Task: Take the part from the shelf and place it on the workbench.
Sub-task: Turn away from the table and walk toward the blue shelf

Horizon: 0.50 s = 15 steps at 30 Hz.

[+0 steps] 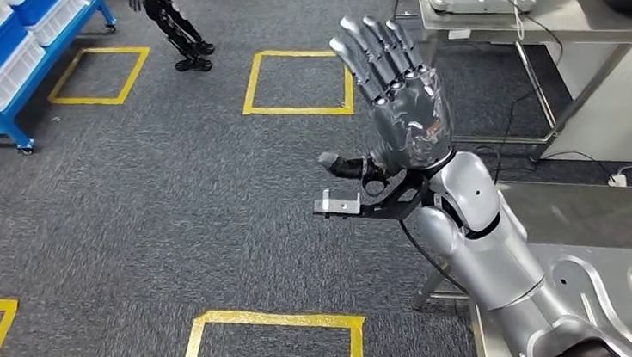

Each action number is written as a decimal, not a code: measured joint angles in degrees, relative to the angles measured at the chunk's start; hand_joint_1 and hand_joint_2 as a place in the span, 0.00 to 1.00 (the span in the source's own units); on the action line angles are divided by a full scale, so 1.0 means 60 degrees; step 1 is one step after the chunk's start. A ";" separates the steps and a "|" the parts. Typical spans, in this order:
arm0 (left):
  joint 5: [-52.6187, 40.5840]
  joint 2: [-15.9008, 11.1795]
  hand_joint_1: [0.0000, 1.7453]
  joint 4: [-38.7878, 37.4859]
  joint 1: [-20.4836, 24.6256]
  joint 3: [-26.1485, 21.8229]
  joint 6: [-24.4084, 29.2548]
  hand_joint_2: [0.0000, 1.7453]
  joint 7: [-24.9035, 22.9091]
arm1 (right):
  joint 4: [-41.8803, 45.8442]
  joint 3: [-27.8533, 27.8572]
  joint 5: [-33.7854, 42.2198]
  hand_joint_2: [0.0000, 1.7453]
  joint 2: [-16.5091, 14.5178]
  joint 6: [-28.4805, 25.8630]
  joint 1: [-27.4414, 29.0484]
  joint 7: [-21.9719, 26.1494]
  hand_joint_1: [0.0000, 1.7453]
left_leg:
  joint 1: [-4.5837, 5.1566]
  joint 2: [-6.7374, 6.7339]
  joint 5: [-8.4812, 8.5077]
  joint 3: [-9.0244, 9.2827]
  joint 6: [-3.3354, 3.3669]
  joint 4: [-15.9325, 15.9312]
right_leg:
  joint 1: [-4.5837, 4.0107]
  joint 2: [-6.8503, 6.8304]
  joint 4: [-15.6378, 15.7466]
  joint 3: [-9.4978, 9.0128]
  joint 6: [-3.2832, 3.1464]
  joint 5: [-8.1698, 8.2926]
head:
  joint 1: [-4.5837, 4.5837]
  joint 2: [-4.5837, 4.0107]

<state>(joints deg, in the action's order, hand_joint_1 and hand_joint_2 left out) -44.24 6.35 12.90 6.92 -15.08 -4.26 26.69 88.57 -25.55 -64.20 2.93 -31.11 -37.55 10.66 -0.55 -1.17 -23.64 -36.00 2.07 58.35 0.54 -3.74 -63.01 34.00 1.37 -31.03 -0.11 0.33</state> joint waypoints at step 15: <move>-0.0184 -0.0245 0.00 -0.0009 -0.0247 -0.0010 0.0119 0.00 -0.0168 | -0.0248 0.0026 0.0129 0.00 0.0026 -0.0301 0.0626 0.0172 0.00 | -0.0013 0.0902 -0.0290 -0.0418 -0.0349 0.0620 | 0.0120 0.0850 0.0813 -0.0110 -0.0398 0.0796 | -0.0048 0.0000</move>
<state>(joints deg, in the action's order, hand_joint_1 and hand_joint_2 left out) -45.34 4.88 12.84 5.44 -15.14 -3.54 25.68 87.08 -25.40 -63.43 3.08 -32.92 -33.80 11.69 -0.63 4.24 -25.39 -38.51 -0.02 62.07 1.26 1.36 -58.13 33.34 -1.02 -26.25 -0.40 0.33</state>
